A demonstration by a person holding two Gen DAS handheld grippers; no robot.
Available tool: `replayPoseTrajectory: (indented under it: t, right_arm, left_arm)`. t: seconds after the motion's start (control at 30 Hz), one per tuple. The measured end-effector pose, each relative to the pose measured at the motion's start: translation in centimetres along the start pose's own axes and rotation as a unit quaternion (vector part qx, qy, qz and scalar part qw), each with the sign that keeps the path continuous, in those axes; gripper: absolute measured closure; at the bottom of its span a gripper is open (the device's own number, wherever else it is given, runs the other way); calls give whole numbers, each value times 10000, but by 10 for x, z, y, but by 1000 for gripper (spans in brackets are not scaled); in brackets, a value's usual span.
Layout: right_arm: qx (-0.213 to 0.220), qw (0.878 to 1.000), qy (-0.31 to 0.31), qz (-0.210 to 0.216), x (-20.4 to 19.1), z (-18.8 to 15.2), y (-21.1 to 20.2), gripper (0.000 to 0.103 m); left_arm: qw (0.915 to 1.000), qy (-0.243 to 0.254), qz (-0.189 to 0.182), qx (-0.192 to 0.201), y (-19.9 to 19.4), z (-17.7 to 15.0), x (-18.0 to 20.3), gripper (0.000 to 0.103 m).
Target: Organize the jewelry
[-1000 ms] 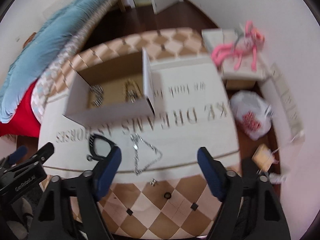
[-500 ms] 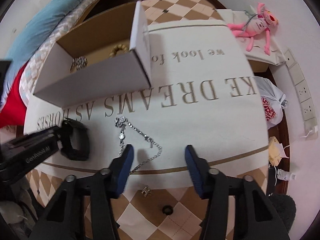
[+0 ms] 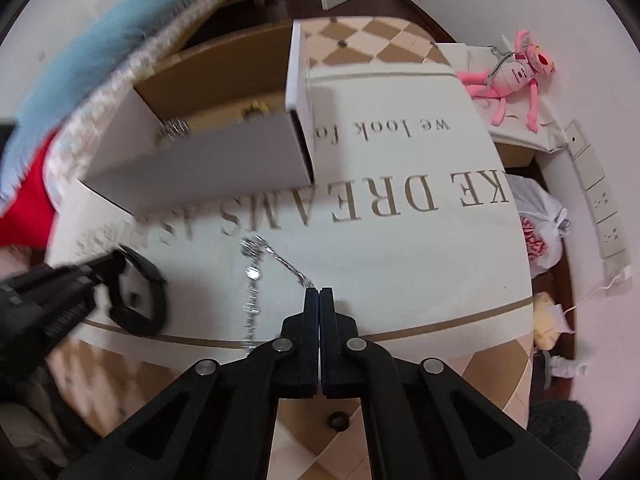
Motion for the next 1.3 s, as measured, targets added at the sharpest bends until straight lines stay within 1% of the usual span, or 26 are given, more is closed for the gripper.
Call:
replayPoseTrajectory:
  t: [0.07,0.23,0.4,0.43,0.47,0.5,0.53,0.57,0.6,0.63,0.67,0.7,0.73,0.77,0.87,0.93,0.97,1.0,1.07,1.1,1.13,1.23,1.3]
  right_arm:
    - [127,9998,0,145,-5,7,-14,103]
    - [395,9978,-85,533,-26,27,-45,103]
    - [697,9943,-263,765,-48,52,-77,103]
    - [637,9941,-320,813,-53,54,-78,103]
    - [440,9940,-307,951,-56,54,-73,103]
    - [379,9934,-225,1058,-55,55,-70,103]
    - [282,9935,-206,1080,-54,54,-62,102]
    - [22,9949,-260,977,-53,49,-49,101]
    - [-142,9957,-232,891,-51,44,-39,100]
    - [-250,9955,-193,898,-49,38,-28,95]
    - [-331,9955,-186,869,-48,32,-18,82]
    - [-375,9962,-197,755,-46,29,-9,73]
    - [-392,9966,-207,700,-44,26,-1,57]
    - [-402,9967,-193,681,-43,25,5,51]
    - [-438,9975,-257,483,-41,23,23,51]
    - [-543,9974,-342,328,-40,20,35,52]
    - [-615,9972,-370,219,-37,18,41,57]
    - [-499,9973,-532,85,-38,19,41,64]
    - [-485,9951,-804,-295,-38,16,44,88]
    - [-449,9942,-878,-425,-36,15,45,95]
    - [-443,9944,-869,-396,-36,15,45,99]
    - [-420,9964,-694,-235,-31,16,40,100]
    - [-311,9981,-530,-77,-28,16,31,100]
  left_arm:
    - [10000,-14,-53,33,-5,5,-3,101]
    - [9995,-103,-134,250,-34,10,-15,101]
    - [9980,-223,-197,549,-59,35,-28,101]
    - [9978,-216,-157,613,-61,41,-28,101]
    - [9975,-206,-95,662,-62,44,-29,101]
    - [9974,-196,-16,690,-60,45,-30,101]
    - [9975,-182,49,676,-56,45,-31,101]
    - [9977,-175,91,645,-52,44,-29,101]
    - [9980,-160,162,596,-44,41,-29,101]
    - [9983,-134,223,514,-35,38,-28,101]
    - [9987,-130,238,423,-26,33,-28,101]
    - [9990,-146,246,335,-18,30,-27,101]
    - [9992,-154,255,283,-14,26,-27,101]
    - [9993,-168,257,211,-7,23,-27,101]
    - [9995,-191,261,72,6,17,-27,101]
    - [9995,-180,275,20,12,14,-27,101]
    - [9994,-178,285,11,14,14,-28,101]
    - [9994,-187,283,-4,16,13,-29,101]
    - [9994,-196,283,-18,17,12,-30,101]
    - [9994,-197,289,-14,17,12,-31,101]
    - [9994,-200,280,-12,17,12,-31,101]
    - [9995,-192,263,18,14,13,-31,101]
    - [9996,-187,221,75,7,13,-30,101]
Point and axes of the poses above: each gripper's, at about its wrist camera, not at the fingertips, and y roughly the way its jaws point, x to its right, z to its top, the point moved 8 cm from there along y, roughly the way its jaws point, and after that the axes turned 12 degrees about z, right-handed, at the moved point
